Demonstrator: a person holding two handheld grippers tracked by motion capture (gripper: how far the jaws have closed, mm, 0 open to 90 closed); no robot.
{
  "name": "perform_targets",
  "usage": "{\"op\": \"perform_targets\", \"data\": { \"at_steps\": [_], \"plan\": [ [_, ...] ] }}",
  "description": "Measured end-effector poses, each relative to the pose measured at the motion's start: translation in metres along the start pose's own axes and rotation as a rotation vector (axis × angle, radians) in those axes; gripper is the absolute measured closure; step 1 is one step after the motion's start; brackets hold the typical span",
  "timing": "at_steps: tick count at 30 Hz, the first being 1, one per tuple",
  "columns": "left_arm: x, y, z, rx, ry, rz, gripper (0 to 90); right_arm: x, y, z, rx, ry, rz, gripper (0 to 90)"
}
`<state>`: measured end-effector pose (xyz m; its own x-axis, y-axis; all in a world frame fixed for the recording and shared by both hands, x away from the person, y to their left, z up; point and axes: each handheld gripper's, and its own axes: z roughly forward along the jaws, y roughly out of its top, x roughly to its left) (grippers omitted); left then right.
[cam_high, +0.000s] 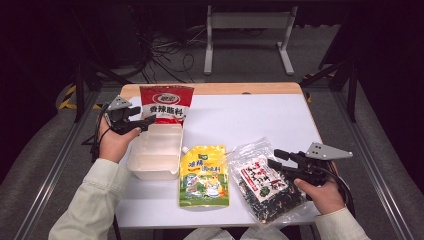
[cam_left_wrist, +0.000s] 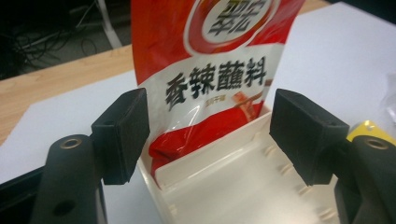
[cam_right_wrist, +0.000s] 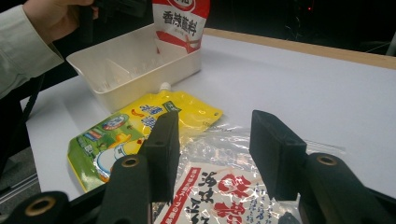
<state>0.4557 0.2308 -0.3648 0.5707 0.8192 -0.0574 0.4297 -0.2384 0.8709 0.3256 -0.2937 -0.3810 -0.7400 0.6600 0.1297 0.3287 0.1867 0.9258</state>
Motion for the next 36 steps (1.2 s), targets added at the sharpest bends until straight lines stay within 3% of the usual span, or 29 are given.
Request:
{"op": "perform_targets", "data": {
  "at_steps": [7, 17, 22, 25, 31, 36],
  "plan": [
    [-0.014, -0.005, -0.020, -0.036, -0.030, 0.000, 26.9, -0.002, 0.002, -0.002, 0.007, -0.005, -0.003, 53.1],
    [-0.031, -0.018, -0.041, -0.039, -0.050, 0.031, 23.9, -0.008, 0.005, 0.000, 0.091, -0.033, -0.022, 53.9],
    [-0.042, -0.027, -0.052, -0.058, -0.112, 0.029, 23.9, -0.010, 0.006, 0.002, 0.130, -0.071, 0.002, 47.4],
    [-0.051, -0.033, -0.056, -0.055, -0.150, 0.030, 24.0, -0.011, 0.006, 0.005, 0.170, -0.064, 0.015, 44.5],
    [-0.061, -0.039, -0.061, -0.033, -0.177, 0.045, 24.3, -0.015, 0.006, 0.006, 0.225, -0.114, 0.017, 43.3],
    [-0.070, -0.038, -0.061, -0.019, -0.189, 0.063, 24.3, -0.023, 0.004, 0.006, 0.284, -0.175, 0.075, 42.4]
  ]
}}
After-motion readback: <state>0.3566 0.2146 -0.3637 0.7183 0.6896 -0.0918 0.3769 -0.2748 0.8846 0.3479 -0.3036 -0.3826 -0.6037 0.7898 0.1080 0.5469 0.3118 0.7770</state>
